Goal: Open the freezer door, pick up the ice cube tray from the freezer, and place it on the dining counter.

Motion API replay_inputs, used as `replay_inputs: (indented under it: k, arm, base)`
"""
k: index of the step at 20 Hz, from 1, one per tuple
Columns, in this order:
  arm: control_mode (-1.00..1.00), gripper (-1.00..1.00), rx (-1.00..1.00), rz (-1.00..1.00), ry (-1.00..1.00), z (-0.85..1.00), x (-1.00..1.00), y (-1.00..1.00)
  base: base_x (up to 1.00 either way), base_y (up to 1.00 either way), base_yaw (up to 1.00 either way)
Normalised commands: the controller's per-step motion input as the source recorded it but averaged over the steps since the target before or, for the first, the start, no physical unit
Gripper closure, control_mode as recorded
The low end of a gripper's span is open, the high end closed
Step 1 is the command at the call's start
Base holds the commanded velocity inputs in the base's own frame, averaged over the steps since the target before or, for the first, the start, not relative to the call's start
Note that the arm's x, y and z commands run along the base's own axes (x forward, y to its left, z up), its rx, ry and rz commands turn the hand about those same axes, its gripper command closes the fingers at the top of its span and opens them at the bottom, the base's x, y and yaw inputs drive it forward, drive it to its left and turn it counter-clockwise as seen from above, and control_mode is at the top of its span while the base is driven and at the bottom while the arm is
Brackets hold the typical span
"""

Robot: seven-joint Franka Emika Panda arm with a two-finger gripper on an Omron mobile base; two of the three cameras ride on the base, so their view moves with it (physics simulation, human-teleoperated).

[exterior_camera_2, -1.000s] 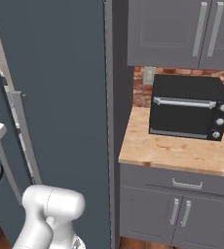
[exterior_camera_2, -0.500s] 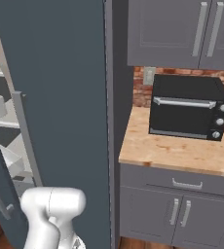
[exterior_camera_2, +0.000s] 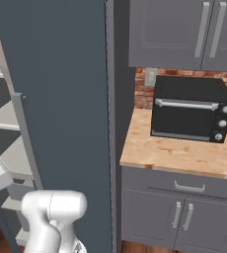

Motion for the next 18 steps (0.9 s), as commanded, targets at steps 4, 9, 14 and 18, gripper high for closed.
replay_inputs:
  k: [4, 9, 14, 18]
  arm:
    - [-1.0, 1.0, -0.01, 0.06, 0.0, 0.0, -0.53, 0.32]
    - [-1.0, 1.0, 0.0, 0.06, 0.01, 0.0, -0.5, 0.31]
    - [-1.0, 1.0, 0.0, 0.05, 0.02, 0.0, -0.38, 0.25]
    - [-1.0, -1.0, 0.0, 0.0, 0.0, 0.0, -0.02, 0.02]
  base:
    - [0.0, 0.0, 0.0]
    - [0.0, 0.0, 0.0]
    - [0.0, 0.0, 0.0]
    - [0.0, 0.0, 0.0]
